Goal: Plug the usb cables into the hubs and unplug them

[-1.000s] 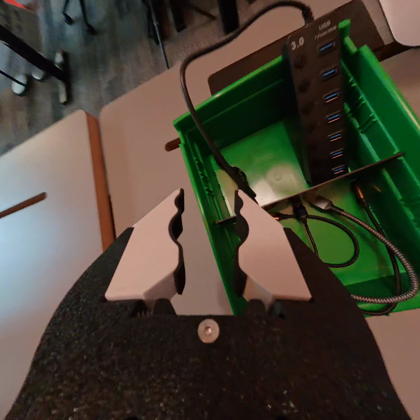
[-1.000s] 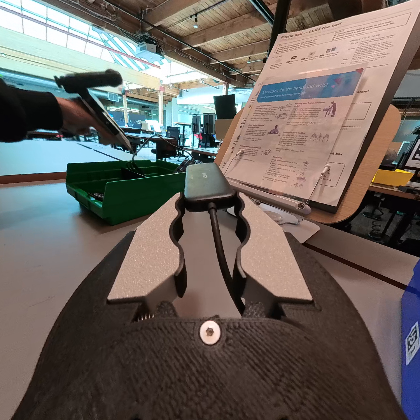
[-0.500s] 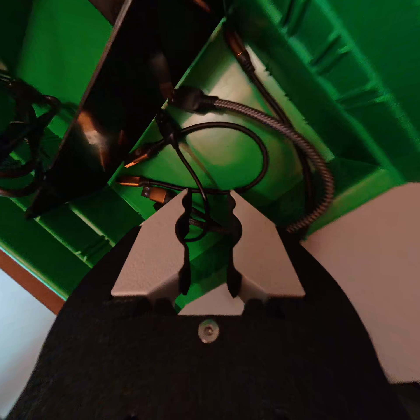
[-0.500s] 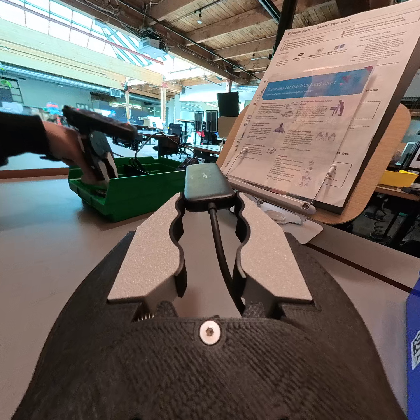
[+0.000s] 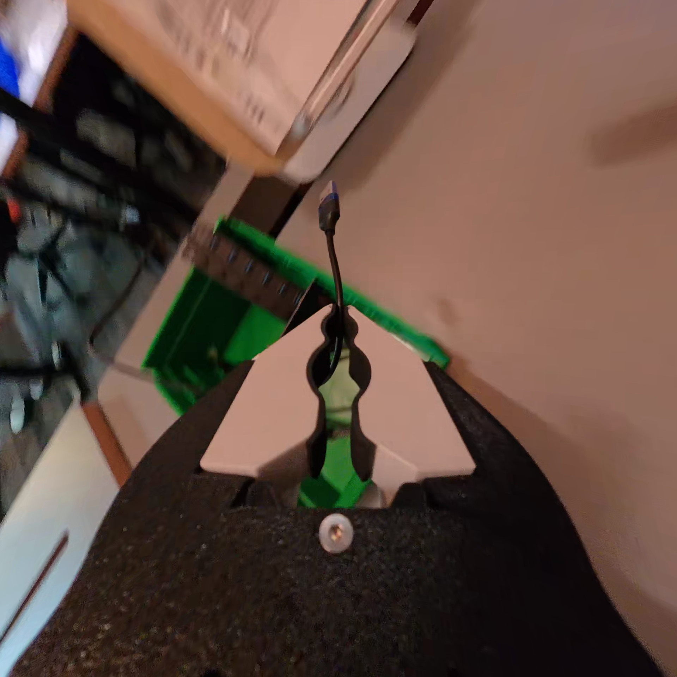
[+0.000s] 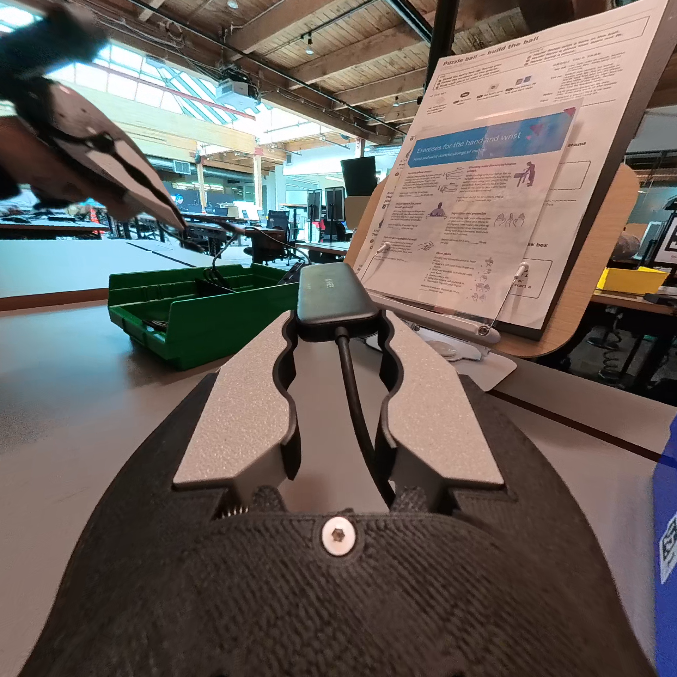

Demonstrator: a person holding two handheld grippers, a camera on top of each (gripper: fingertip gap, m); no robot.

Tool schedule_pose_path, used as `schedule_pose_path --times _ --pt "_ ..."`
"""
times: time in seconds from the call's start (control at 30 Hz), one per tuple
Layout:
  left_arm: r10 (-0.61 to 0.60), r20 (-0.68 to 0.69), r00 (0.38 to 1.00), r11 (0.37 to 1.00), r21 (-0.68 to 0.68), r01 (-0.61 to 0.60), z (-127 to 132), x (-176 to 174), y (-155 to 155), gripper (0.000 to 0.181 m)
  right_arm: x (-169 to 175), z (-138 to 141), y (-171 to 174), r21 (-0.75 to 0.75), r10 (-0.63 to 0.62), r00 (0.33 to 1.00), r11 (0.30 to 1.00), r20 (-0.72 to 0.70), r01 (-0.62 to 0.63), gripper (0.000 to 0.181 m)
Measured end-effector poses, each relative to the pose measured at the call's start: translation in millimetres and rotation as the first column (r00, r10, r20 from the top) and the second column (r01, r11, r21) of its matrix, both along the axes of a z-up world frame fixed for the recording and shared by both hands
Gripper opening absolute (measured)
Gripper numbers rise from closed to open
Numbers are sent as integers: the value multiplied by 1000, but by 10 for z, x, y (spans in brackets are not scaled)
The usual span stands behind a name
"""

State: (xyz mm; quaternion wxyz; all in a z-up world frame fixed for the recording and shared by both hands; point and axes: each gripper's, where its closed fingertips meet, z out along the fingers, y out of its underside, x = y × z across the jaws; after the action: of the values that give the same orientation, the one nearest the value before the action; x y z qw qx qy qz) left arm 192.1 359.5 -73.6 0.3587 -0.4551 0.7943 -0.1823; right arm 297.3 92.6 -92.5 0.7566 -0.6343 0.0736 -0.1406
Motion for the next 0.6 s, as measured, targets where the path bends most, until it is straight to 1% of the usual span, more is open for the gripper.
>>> schedule_pose_path --times 0.07,0.13,0.2,0.27,0.33,0.4,0.5,0.6 --pt "-158 79 984 987 0 159 62 31 -442 0 26 2 -14 1 -14 1000 1000 -4 14 43" --pt "-313 127 941 950 30 312 -33 5 -893 0 64 -2 -38 1 -30 999 1000 -12 30 43" --pt "-453 144 880 891 69 448 -301 -65 -1336 0 97 1 -67 5 -38 999 999 -19 38 43" --pt "-512 79 855 858 72 508 -743 -149 -1651 0 105 19 -90 23 -23 999 999 -34 24 43" --pt "-541 12 841 841 43 540 -1144 -235 -1871 0 51 63 -102 69 51 997 997 -66 -47 43" --pt "-549 -24 836 836 -23 548 -1407 -297 -2018 0 -3 88 -108 116 146 982 984 -123 -132 43" --pt "-548 -81 832 835 -100 541 -1635 -363 -2091 0 -25 99 -118 177 237 950 963 -204 -202 43" --pt "-536 -137 833 840 -192 508 -1758 -420 -2117 2 -15 88 -111 182 241 946 962 -218 -203 43"
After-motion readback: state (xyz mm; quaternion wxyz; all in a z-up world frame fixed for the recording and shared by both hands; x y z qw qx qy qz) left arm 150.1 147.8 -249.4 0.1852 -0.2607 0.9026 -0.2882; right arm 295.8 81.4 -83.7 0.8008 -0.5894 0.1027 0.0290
